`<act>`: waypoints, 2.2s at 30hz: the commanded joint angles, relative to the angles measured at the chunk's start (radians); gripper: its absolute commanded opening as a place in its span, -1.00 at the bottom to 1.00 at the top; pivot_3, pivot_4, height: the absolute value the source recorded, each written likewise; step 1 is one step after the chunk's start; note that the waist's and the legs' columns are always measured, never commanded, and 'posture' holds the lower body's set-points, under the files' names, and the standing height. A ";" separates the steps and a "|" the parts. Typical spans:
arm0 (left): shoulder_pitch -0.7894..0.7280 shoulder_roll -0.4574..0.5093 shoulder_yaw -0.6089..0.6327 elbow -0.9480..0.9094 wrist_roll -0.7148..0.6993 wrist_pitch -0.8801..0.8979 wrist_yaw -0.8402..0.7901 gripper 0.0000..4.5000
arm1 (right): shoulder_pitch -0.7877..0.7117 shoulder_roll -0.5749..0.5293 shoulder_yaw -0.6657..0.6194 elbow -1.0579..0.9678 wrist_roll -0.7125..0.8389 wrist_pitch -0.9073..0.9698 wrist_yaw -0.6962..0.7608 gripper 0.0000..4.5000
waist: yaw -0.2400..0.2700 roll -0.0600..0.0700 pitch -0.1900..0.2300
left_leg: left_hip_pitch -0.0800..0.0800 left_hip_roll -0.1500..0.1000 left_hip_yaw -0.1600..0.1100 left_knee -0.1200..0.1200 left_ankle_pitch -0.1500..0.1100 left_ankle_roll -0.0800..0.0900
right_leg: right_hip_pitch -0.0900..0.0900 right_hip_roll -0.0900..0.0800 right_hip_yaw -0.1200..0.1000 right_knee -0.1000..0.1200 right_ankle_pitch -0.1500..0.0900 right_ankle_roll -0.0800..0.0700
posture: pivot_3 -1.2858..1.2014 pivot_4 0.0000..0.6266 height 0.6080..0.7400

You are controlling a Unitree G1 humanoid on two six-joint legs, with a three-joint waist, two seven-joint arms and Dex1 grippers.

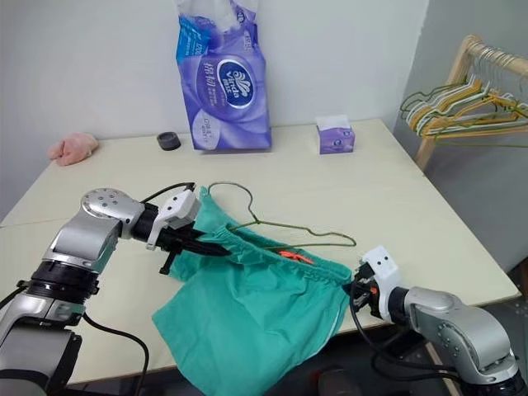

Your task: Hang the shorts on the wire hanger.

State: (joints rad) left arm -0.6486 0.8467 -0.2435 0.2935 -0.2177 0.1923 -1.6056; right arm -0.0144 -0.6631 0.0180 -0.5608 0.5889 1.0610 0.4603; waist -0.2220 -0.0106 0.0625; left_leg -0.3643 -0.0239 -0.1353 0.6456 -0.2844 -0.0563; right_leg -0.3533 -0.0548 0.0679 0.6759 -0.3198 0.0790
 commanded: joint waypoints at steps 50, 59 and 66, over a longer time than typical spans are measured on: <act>0.025 -0.128 -0.032 0.040 0.173 -0.153 0.177 -1.00 | -0.289 -0.310 0.249 0.029 -0.343 -0.229 0.319 0.51 | -0.004 0.001 0.001 | -0.001 0.001 0.000 0.000 0.000 0.000 | 0.000 -0.001 -0.001 -0.002 0.000 0.001 | -0.20 -0.85 1.00; 0.029 -0.126 -0.031 0.034 0.174 -0.149 0.175 -1.00 | -0.448 -0.188 0.418 0.172 -0.417 -0.275 0.406 0.51 | -0.013 0.002 0.002 | 0.000 0.001 -0.001 0.000 0.000 0.000 | 0.000 0.000 -0.001 -0.001 0.000 0.000 | -0.19 -0.86 1.00; 0.038 -0.123 -0.026 0.016 0.166 -0.131 0.174 -1.00 | -0.500 -0.146 0.459 0.225 -0.471 -0.309 0.448 -0.05 | -0.016 0.002 0.002 | -0.001 0.001 -0.001 0.000 0.000 0.000 | 0.000 -0.001 -0.002 -0.001 0.000 0.000 | -0.19 -0.86 1.00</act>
State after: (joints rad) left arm -0.6053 0.7177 -0.2886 0.3440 -0.0341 0.0593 -1.4303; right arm -0.4911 -0.8124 0.4833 -0.3262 0.1312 0.7711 0.8942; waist -0.2378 -0.0088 0.0644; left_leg -0.3649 -0.0228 -0.1367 0.6456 -0.2843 -0.0564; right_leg -0.3535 -0.0556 0.0665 0.6747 -0.3202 0.0794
